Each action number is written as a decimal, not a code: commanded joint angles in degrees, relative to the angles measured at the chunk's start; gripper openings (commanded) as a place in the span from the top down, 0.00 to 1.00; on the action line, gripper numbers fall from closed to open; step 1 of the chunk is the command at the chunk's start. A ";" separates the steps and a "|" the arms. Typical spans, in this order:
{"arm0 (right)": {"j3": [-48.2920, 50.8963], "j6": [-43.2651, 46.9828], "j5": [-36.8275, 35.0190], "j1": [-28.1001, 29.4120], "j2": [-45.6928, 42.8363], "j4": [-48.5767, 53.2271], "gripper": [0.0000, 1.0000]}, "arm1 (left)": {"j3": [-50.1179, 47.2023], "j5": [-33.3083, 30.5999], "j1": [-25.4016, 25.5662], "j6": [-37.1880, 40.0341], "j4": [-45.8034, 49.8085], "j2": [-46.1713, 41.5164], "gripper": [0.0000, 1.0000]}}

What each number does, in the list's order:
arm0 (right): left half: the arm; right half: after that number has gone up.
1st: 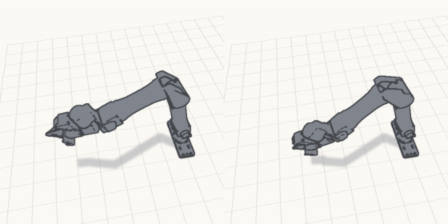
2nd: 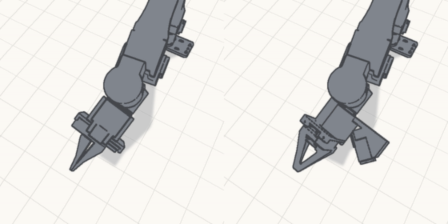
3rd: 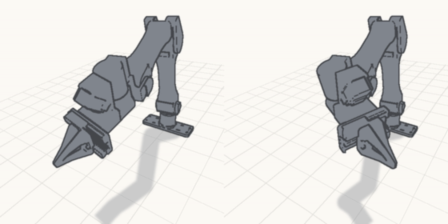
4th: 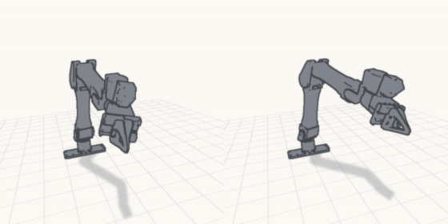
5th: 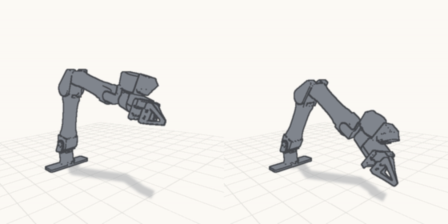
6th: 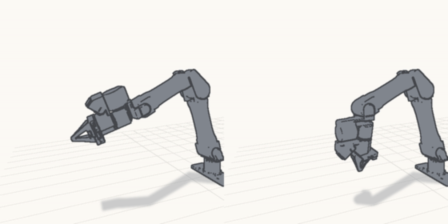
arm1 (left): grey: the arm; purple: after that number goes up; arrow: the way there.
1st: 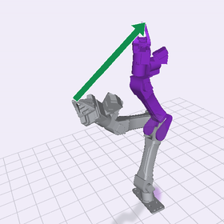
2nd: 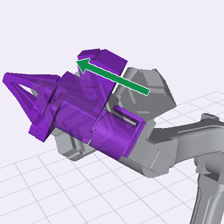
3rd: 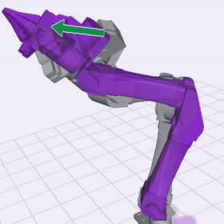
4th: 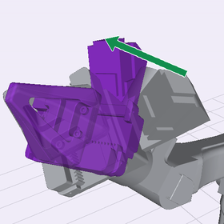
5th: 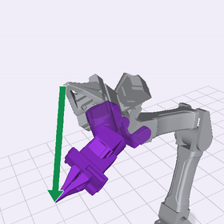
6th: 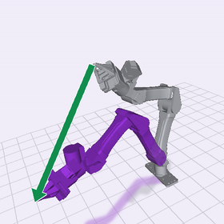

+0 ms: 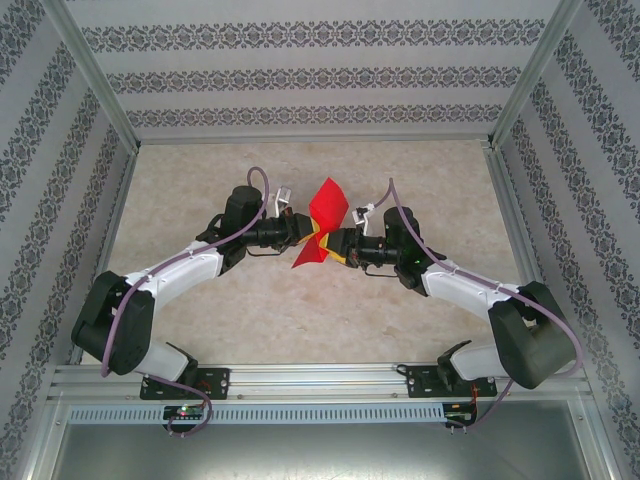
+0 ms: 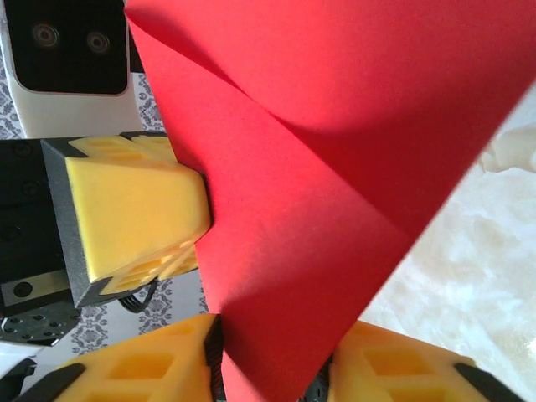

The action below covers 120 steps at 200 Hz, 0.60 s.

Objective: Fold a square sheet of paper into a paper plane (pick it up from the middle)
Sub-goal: Turn over a square sheet of paper at the center of the table.

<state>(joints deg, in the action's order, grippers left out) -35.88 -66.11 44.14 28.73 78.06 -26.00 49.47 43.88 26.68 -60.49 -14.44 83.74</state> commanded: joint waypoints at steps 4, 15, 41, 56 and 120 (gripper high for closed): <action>-0.62 -0.15 -0.28 -0.46 -0.99 -1.48 0.69 | -0.75 -0.29 0.31 1.13 -1.90 0.04 0.89; -0.73 0.24 -0.23 -0.67 -1.31 -0.73 0.72 | -0.75 -0.35 0.23 1.63 -1.33 0.03 0.89; -0.58 0.68 -0.28 -0.94 -2.03 0.25 0.78 | -0.86 -0.12 0.13 1.79 -1.22 0.10 0.87; -0.51 0.69 -0.19 -1.17 -2.32 0.33 0.81 | -0.77 -0.02 0.11 2.01 -1.05 0.28 0.86; -0.16 0.98 0.50 -2.27 -3.33 1.06 0.88 | -0.63 -0.02 0.00 2.27 -0.52 0.51 0.82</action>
<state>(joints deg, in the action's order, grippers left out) -35.88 -66.06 44.18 27.09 76.20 -24.95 49.34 43.86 26.63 -60.20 -14.39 83.77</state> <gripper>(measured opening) 0.133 0.172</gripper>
